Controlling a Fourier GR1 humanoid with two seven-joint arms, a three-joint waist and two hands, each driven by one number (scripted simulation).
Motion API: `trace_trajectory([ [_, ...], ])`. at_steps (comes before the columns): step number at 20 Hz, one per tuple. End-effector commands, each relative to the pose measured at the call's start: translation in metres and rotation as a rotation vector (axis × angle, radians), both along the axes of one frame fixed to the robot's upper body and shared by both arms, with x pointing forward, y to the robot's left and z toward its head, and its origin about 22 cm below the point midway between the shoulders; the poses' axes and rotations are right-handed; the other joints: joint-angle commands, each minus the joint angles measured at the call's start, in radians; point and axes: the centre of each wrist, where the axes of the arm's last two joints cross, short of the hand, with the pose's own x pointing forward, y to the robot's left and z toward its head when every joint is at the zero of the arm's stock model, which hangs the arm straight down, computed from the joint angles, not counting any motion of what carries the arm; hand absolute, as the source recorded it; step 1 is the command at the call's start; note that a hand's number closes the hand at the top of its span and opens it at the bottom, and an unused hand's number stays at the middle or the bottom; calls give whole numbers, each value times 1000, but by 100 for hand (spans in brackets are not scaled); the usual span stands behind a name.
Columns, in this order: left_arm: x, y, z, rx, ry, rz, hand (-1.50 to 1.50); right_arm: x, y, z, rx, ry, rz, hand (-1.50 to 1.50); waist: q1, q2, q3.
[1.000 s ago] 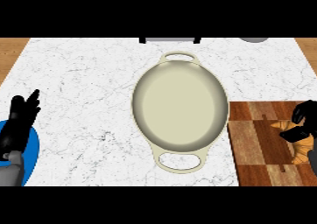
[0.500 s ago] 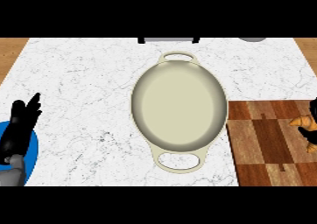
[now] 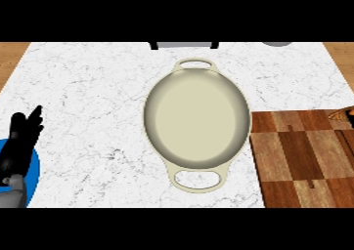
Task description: Pick the croissant from the cutting board and place it in the pot
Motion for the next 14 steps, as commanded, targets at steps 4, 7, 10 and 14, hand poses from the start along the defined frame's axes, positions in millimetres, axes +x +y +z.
trace_trajectory([
  [4, 6, 1, -4, 0, -6, -14, 0, -28, 35, 89, 65, -168, 98, 150, 16, 7, -1],
  [7, 7, -7, -9, -15, -15, -31, 0, -33, 60, 113, 63, -113, 142, 150, 27, 9, -1],
  [10, 18, -5, 19, 18, -20, -39, 0, -46, 92, 123, 50, -46, 165, 150, 26, 7, -1],
  [14, 16, 2, 18, 6, -17, -30, 0, -23, 118, 139, 56, 4, 152, 150, 38, 10, -1],
])
